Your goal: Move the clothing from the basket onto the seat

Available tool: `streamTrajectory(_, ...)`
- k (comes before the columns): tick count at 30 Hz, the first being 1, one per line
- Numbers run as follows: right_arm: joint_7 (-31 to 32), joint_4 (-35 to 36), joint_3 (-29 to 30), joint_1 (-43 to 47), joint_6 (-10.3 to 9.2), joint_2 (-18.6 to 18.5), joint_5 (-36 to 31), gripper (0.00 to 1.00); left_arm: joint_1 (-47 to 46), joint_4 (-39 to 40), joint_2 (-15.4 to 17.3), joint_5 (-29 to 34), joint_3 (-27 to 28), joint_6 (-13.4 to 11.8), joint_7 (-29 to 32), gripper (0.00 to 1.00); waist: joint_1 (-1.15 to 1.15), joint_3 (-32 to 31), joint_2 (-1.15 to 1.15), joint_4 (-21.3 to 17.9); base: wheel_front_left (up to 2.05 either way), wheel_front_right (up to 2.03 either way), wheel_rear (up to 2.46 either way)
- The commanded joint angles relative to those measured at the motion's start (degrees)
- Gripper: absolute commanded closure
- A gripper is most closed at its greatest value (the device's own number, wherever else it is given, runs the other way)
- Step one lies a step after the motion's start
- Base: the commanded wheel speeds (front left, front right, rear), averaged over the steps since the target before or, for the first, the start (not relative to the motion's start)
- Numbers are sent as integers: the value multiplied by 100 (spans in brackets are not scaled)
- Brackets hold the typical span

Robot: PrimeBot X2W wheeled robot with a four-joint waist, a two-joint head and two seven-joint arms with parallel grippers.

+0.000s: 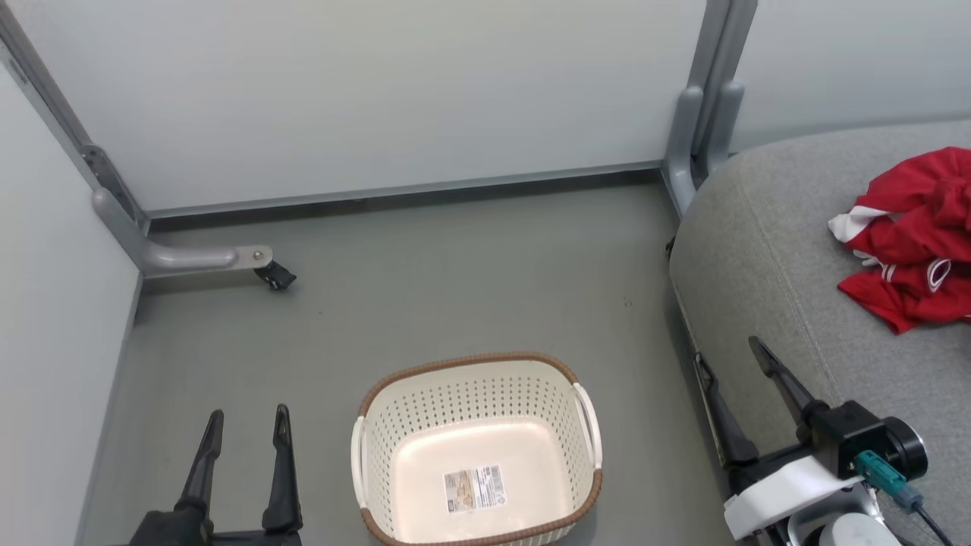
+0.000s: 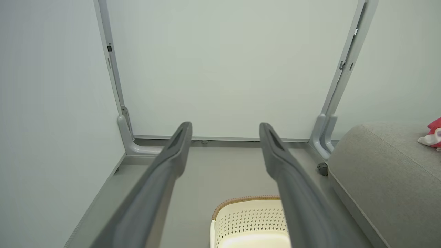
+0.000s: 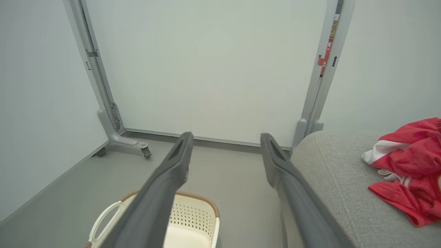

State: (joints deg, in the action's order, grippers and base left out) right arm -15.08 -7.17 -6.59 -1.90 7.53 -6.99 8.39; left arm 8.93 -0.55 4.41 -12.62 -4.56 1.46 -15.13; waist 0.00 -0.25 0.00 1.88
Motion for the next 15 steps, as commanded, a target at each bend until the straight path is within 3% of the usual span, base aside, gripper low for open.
streamTrajectory(1,-13,39,5,144,-8,-2,-31,0,159,8,-30,111,54,49,-1,0,0,-316,0,83,0,0,0)
streamTrajectory(15,-13,15,154,865,-7,78,-44,0,607,-83,-146,385,272,257,-2,0,0,-684,0,-114,0,0,0)
